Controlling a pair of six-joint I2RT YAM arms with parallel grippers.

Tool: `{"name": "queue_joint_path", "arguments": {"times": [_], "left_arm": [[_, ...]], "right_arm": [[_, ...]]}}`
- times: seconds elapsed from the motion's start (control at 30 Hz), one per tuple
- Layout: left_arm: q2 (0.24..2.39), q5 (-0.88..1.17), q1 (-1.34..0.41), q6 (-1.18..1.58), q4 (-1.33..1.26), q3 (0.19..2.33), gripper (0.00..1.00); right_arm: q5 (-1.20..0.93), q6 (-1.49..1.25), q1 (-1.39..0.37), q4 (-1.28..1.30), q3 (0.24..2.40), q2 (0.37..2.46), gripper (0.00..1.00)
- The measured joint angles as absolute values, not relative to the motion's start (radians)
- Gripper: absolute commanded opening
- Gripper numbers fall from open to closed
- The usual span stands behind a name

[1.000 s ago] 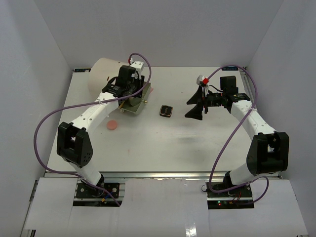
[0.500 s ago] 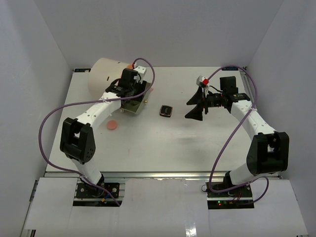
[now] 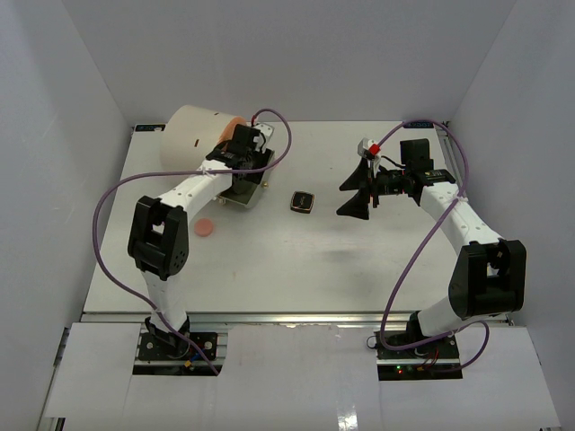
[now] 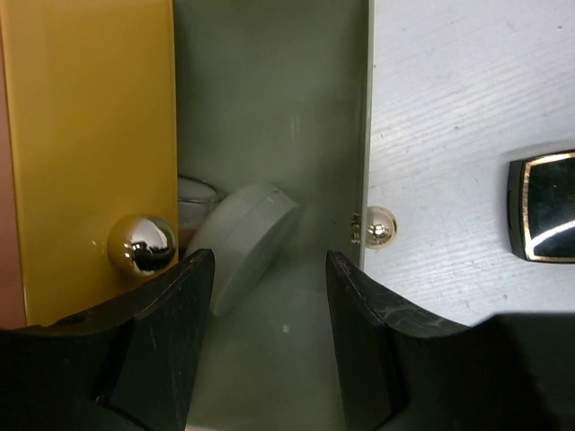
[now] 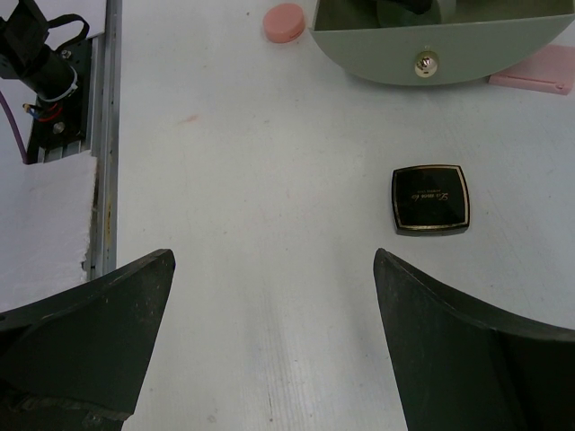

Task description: Organize the makeup

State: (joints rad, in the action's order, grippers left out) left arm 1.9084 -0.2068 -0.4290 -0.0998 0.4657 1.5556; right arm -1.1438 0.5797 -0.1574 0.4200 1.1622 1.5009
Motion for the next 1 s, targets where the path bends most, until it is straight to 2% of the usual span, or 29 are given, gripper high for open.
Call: {"name": "queue_joint_path", "arguments": {"times": [0.33, 0.57, 1.0], "left_arm": [[1.960, -0.245, -0.431, -0.128, 0.462, 1.578, 0.62], [1.975, -0.255, -0.429, -0.132, 0.448, 1.592, 0.55], [1.975, -0.269, -0.430, -0.123, 0.448, 1.599, 0.61]], "right_arm": [[-1.149, 0.584, -0.157, 0.425, 1.162, 1.511, 0.98], [-1.153, 0.585, -0.150, 0.435, 1.162, 1.512, 0.98], [-1.156, 0.587, -0.146, 0.446, 1.162, 1.512, 0.98]]}}
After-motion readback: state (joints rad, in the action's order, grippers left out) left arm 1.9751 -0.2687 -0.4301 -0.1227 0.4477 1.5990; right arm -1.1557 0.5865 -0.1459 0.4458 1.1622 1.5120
